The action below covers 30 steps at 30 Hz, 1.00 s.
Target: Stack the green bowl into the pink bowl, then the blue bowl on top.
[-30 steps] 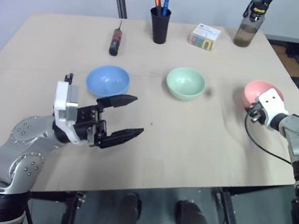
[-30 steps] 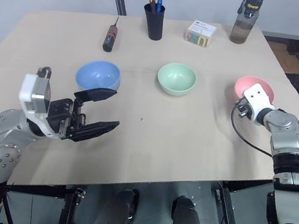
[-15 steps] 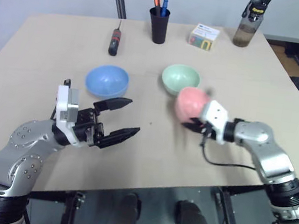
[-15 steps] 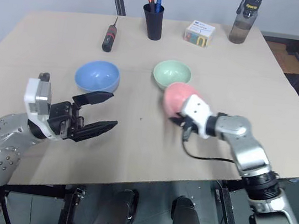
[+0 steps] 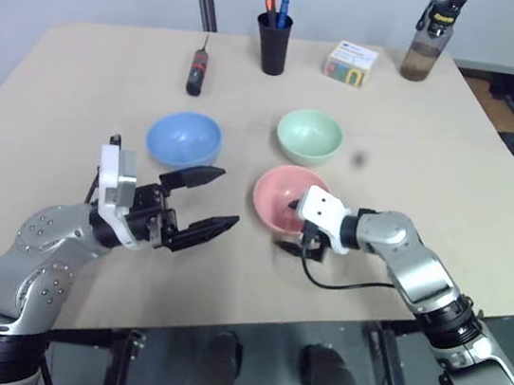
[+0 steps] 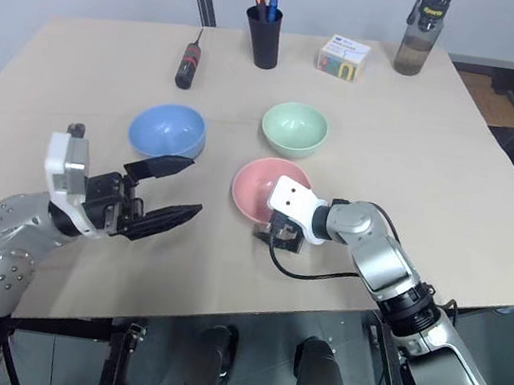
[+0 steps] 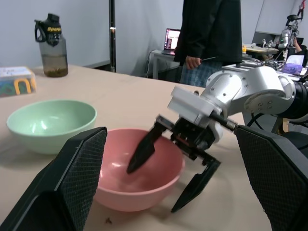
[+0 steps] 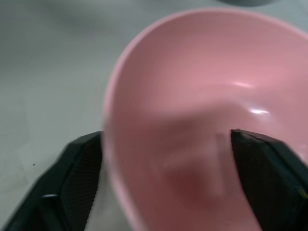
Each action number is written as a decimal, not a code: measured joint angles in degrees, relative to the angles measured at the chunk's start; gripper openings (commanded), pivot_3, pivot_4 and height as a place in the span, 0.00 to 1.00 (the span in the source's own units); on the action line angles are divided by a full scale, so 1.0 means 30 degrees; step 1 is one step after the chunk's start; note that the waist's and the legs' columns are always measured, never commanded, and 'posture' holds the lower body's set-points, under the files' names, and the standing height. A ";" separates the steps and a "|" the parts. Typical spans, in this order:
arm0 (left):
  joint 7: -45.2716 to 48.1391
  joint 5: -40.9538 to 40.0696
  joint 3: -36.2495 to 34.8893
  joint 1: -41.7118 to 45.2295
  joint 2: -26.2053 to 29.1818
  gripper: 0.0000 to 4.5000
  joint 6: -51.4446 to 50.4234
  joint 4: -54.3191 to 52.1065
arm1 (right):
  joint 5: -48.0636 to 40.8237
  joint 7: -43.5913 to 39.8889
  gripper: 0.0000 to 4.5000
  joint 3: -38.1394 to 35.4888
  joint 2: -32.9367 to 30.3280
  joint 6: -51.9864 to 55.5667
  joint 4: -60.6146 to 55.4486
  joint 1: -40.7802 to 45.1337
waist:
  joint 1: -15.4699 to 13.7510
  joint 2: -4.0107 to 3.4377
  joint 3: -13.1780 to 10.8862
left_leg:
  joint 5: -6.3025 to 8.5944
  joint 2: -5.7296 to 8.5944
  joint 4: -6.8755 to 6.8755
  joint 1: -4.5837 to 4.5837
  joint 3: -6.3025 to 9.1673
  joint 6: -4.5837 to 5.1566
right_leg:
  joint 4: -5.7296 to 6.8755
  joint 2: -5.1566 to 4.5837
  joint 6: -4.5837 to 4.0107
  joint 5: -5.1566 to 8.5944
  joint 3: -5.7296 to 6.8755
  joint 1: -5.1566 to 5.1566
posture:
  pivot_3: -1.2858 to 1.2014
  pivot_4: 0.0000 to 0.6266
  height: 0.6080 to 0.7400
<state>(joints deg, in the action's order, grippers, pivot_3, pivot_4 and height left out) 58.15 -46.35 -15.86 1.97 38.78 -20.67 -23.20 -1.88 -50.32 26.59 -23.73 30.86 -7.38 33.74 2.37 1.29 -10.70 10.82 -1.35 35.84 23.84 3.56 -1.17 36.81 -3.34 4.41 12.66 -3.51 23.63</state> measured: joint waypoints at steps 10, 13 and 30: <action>-0.0995 0.0030 -0.0196 -0.0194 -0.0171 1.00 -0.0057 -0.0140 | -0.3349 -0.1401 0.97 -0.4730 -0.2639 -0.0186 -0.2450 0.1682 | -0.0022 0.0010 0.0001 | 0.0001 -0.0001 0.0007 -0.0007 -0.0008 0.0000 | -0.0010 -0.0003 0.0059 0.0037 -0.0001 -0.0007 | 0.52 0.24 1.00; -0.1151 0.0071 -0.0186 -0.0176 -0.0247 1.00 -0.0045 -0.0181 | -0.1405 -0.0847 0.97 -0.4525 -0.3512 -0.2949 0.0747 0.2498 | 0.0023 0.0006 -0.0001 | 0.0001 -0.0002 0.0003 -0.0007 -0.0026 0.0000 | -0.0008 -0.0003 0.0037 0.0023 -0.0008 0.0007 | 0.52 0.24 1.00; -0.2653 0.0396 -0.0939 -0.0985 -0.0250 1.00 -0.0048 -0.1094 | 0.2986 0.0172 0.97 -0.3339 -0.1705 -1.3086 1.2569 0.6452 | 0.0035 0.0002 -0.0013 | 0.0000 0.0002 -0.0058 -0.0011 -0.0041 -0.0001 | -0.0016 0.0000 -0.0008 -0.0007 -0.0037 0.0023 | 0.52 0.24 1.00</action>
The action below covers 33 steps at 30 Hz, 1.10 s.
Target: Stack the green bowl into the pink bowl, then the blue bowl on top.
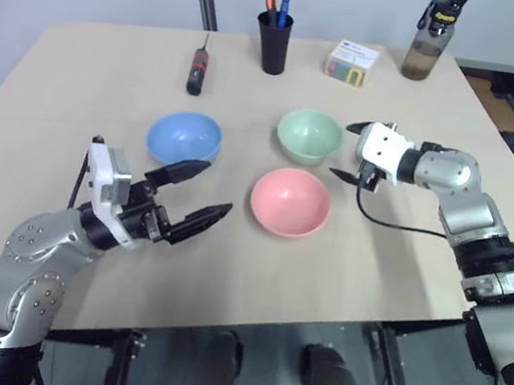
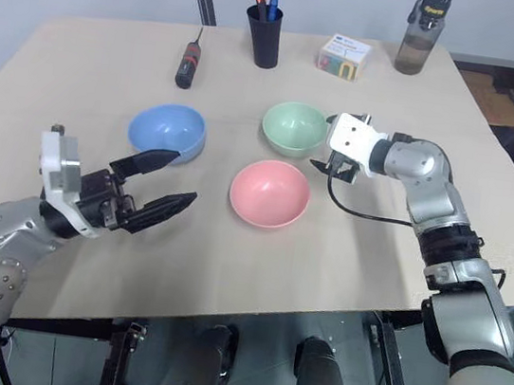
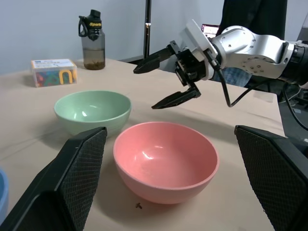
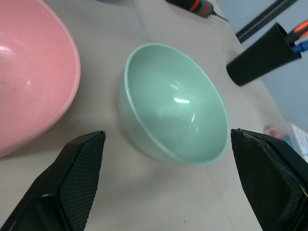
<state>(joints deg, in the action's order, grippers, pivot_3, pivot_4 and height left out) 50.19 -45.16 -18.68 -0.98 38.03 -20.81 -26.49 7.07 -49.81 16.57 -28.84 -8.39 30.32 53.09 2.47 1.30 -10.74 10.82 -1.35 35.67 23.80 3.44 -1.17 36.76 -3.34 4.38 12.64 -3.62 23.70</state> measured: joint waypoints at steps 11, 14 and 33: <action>0.0481 -0.1555 -0.1559 -0.1804 0.0556 1.00 -0.0723 -0.0759 | 0.3997 0.2492 0.92 0.2363 0.3461 -0.5176 1.0668 0.4379 | 0.0451 -0.0007 -0.0009 | -0.0001 0.0002 -0.0032 -0.0009 0.0002 -0.0002 | -0.0001 0.0004 -0.0006 -0.0003 -0.0015 0.0005 | 0.52 0.24 1.00; 0.0120 -0.1555 -0.1721 -0.2036 0.0488 1.00 -0.0819 -0.0813 | 0.4609 0.3337 0.72 0.2452 0.3829 -0.5649 1.2119 0.4763 | 0.0430 -0.0009 -0.0010 | -0.0001 0.0005 -0.0039 -0.0003 0.0009 -0.0003 | -0.0003 0.0004 -0.0007 -0.0003 -0.0015 0.0007 | 0.52 0.24 1.00; -0.1319 -0.1468 -0.2064 -0.3111 -0.0436 1.00 -0.0535 -0.2204 | 0.4546 0.1272 0.02 0.1518 0.3749 -0.7192 1.3178 0.5851 | 0.0505 -0.0026 -0.0023 | -0.0002 0.0002 -0.0080 -0.0021 0.0009 -0.0003 | 0.0005 0.0014 0.0000 -0.0008 -0.0022 0.0019 | 0.52 0.24 1.00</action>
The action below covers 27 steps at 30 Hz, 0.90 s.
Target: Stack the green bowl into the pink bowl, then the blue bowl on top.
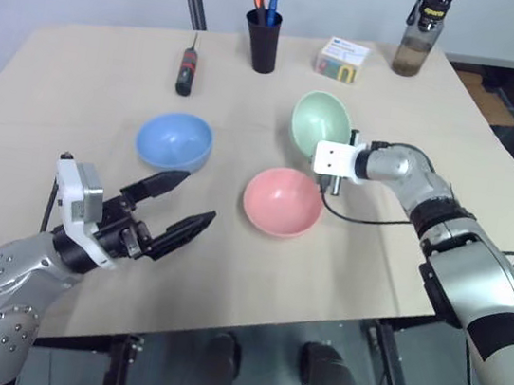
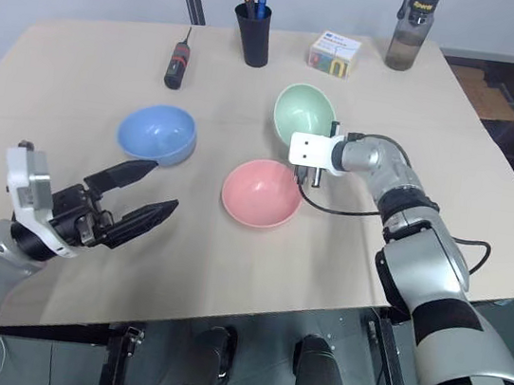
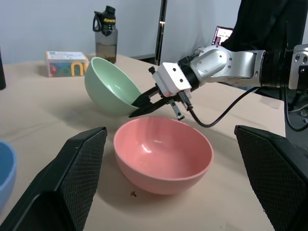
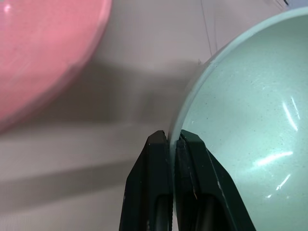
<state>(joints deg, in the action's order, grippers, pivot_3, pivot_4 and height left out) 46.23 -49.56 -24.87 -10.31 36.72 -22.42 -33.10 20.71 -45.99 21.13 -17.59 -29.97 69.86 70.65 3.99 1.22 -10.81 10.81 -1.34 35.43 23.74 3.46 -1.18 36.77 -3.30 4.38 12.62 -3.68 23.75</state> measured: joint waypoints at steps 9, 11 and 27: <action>-0.0342 0.0834 0.0196 0.0482 -0.0064 1.00 0.0138 0.0997 | -0.7439 -0.9567 0.08 -0.1312 -0.2705 1.0726 -1.7415 -0.5529 | -0.0257 -0.0033 -0.0017 | 0.0002 -0.0006 -0.0012 -0.0003 0.0037 0.0000 | 0.0012 0.0004 0.0040 -0.0018 0.0036 -0.0002 | 0.52 0.24 1.00; -0.0353 0.1037 0.0282 0.0618 -0.0060 1.00 0.0135 0.1112 | -0.7517 -0.9503 0.22 -0.1128 -0.2872 1.2399 -1.9651 -0.6286 | -0.0242 -0.0036 -0.0019 | 0.0000 -0.0007 -0.0011 -0.0004 0.0031 0.0001 | 0.0014 0.0005 0.0000 0.0007 0.0034 0.0004 | 0.52 0.24 1.00; -0.2315 0.4375 0.1113 0.1969 0.0236 1.00 0.0085 0.2100 | -0.8979 -0.7519 0.99 -0.0802 -0.3252 1.8852 -2.6187 -0.8778 | -0.0516 -0.0025 -0.0013 | -0.0001 -0.0011 0.0013 0.0007 0.0030 -0.0004 | 0.0008 0.0011 -0.0001 0.0010 0.0032 0.0003 | 0.52 0.24 1.00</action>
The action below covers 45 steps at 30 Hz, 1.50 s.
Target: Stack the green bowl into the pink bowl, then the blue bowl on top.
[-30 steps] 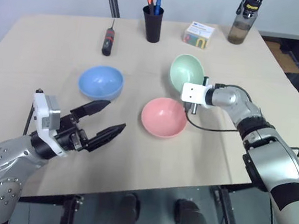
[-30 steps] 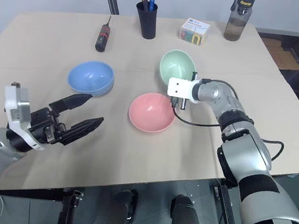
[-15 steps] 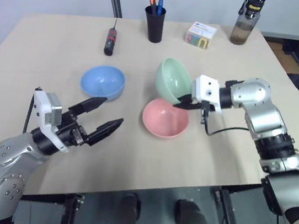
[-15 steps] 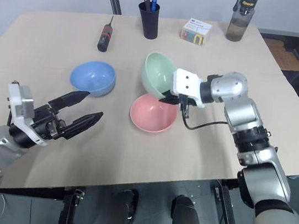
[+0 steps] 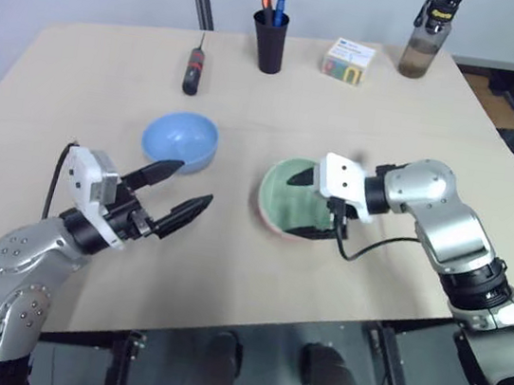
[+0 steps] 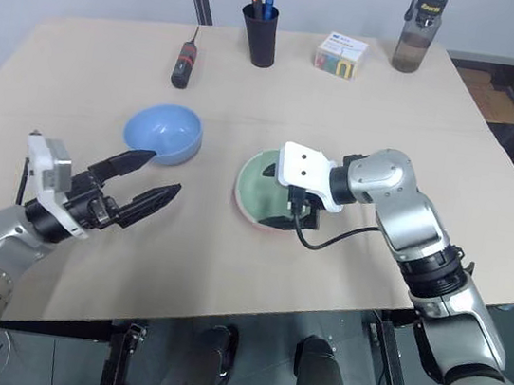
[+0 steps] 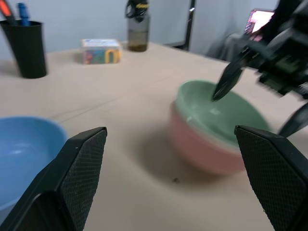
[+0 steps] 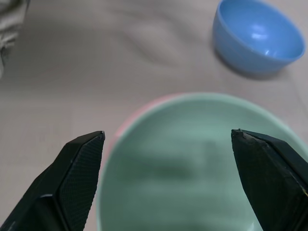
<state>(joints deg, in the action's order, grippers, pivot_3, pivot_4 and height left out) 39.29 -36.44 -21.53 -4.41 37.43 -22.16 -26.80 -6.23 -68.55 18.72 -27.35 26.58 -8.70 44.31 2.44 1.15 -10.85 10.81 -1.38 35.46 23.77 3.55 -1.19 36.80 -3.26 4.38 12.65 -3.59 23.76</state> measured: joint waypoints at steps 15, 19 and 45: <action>-0.4063 1.1230 1.0340 1.0653 0.5633 1.00 -0.8482 0.2503 | -0.4157 0.5855 0.99 -0.5861 -0.0224 0.3071 -0.5569 -0.3671 | 0.0020 0.0056 0.0016 | 0.0000 0.0004 -0.0019 0.0017 0.0019 -0.0001 | 0.0001 0.0009 0.0087 -0.0030 0.0025 0.0010 | 0.52 0.24 1.00; -0.2716 1.2552 1.3261 1.2560 0.5052 0.72 -0.8795 0.5146 | -0.4325 0.6897 1.00 -0.5966 -0.0649 0.3458 -0.6542 -0.4126 | 0.0012 0.0062 0.0011 | 0.0001 -0.0008 -0.0037 0.0051 0.0031 0.0001 | 0.0000 0.0035 0.0075 -0.0035 0.0021 0.0044 | 0.52 0.24 1.00; 0.6515 0.8380 1.0593 1.3161 0.3674 0.01 -0.1183 0.3671 | -0.7279 0.6876 1.00 -1.1419 -0.3636 0.1776 -0.9693 -1.3583 | -0.0312 0.0089 0.0005 | -0.0001 -0.0005 0.0039 0.0038 0.0017 0.0004 | -0.0003 0.0016 0.0079 0.0009 0.0016 -0.0010 | 0.52 0.24 1.00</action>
<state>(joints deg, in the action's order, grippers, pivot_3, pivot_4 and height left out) 58.83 -11.30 10.25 35.08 48.46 -25.71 -15.79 -28.06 -47.92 -15.53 -38.26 31.91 -37.78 3.56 1.51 1.41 -10.84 10.81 -1.39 35.58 23.88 3.61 -1.18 36.79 -3.22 4.62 12.67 -3.54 23.73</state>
